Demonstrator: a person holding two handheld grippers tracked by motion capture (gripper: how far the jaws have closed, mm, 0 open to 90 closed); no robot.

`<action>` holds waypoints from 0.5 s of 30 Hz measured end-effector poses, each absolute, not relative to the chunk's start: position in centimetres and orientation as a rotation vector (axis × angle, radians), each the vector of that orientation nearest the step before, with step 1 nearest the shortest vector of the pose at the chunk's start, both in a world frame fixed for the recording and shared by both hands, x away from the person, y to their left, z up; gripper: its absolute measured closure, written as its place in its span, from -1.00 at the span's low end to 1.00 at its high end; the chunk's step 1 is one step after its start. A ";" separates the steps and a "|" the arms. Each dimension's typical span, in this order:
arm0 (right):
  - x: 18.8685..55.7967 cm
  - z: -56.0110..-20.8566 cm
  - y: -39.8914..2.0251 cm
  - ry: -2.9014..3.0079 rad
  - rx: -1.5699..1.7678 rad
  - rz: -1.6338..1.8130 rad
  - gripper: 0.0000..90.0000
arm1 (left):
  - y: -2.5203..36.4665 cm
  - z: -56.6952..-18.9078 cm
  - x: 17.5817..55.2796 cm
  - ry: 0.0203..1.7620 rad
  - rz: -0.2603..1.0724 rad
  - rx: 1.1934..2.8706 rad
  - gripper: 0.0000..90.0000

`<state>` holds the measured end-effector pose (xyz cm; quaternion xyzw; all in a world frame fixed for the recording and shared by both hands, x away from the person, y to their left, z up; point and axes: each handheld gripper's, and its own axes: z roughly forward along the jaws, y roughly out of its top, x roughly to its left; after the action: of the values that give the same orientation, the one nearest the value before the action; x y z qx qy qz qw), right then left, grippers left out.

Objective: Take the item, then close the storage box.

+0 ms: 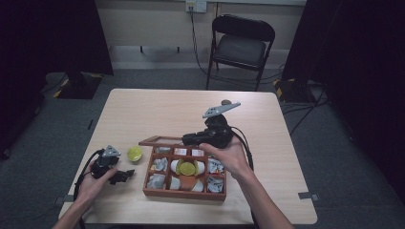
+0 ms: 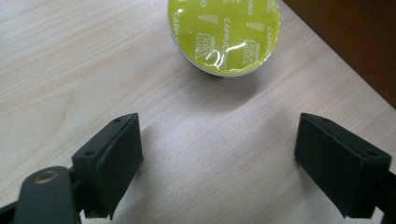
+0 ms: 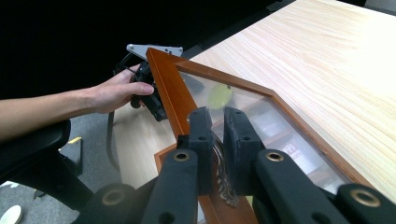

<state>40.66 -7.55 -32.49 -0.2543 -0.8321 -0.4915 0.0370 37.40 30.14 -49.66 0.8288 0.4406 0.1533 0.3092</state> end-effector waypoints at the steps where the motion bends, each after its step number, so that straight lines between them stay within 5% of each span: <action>1: 40.7 -32.5 -7.5 -2.554 -0.781 -1.509 0.83 | 30.1 -49.7 37.4 1.164 0.405 2.190 -0.69; 6: 40.2 -32.6 -7.4 -2.578 -0.773 -1.496 0.83 | 30.1 -50.8 37.0 1.133 0.454 2.101 -0.91; 15: 39.8 -32.8 -7.4 -2.587 -0.779 -1.482 0.82 | 30.1 -50.8 37.0 1.131 0.456 2.105 -0.92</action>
<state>39.80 -7.36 -32.79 -0.2528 -0.8391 -0.4808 0.0298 37.00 30.08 -50.77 0.8115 0.4359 0.1756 0.3472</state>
